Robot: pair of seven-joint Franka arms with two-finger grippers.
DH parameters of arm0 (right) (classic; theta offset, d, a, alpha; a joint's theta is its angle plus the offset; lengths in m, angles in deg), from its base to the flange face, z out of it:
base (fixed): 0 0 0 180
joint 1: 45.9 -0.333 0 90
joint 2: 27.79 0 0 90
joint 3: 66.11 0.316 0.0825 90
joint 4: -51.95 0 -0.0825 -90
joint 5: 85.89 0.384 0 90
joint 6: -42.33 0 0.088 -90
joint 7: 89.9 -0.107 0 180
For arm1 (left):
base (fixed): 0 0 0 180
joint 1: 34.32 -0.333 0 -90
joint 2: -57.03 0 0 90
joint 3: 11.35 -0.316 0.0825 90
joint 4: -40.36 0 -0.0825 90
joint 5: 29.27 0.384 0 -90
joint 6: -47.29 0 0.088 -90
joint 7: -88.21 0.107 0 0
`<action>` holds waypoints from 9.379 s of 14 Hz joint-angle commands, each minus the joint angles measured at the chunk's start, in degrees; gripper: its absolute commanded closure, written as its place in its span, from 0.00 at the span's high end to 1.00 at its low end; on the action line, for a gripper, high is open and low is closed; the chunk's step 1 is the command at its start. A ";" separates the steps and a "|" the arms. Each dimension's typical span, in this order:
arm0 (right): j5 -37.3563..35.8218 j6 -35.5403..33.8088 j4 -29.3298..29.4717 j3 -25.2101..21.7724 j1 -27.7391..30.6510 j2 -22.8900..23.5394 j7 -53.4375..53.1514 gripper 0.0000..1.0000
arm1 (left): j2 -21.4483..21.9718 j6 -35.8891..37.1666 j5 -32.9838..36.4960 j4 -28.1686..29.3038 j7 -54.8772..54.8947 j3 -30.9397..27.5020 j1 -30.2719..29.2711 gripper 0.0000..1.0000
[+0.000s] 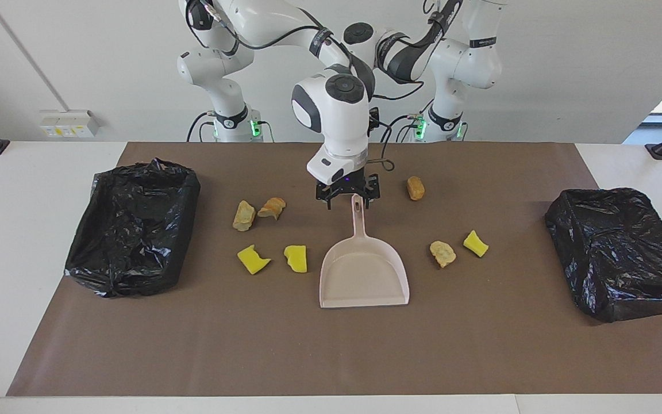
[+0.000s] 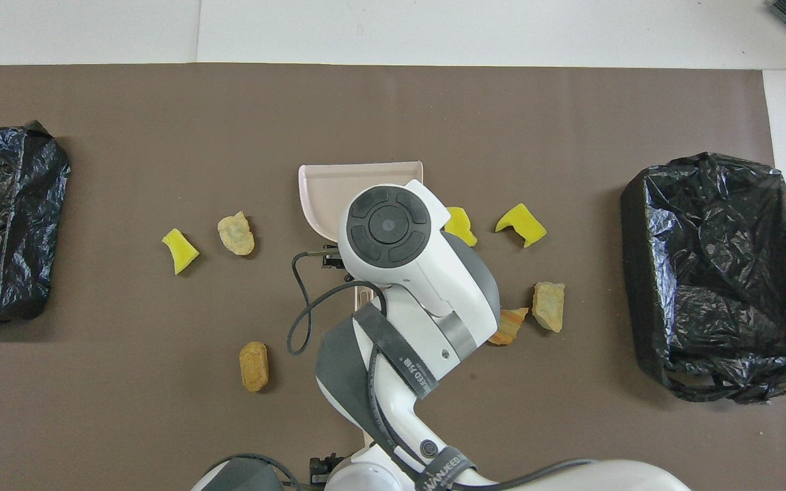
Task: Sweep and dump trash in bin
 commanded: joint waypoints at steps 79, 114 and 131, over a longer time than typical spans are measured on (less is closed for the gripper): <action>-11.91 -5.09 -5.33 0.42 4.92 -0.36 89.69 0.00 | -9.43 -0.53 -9.20 -4.32 47.09 -15.65 -35.31 0.00; -13.58 -7.90 -12.28 0.51 2.11 -4.76 97.95 0.00 | 9.82 9.07 -7.70 11.67 -17.95 -9.59 -13.21 0.00; -10.59 -6.68 -11.57 0.78 1.41 -4.41 89.78 0.00 | -10.85 1.49 -8.58 -9.86 7.86 -9.23 -11.28 0.00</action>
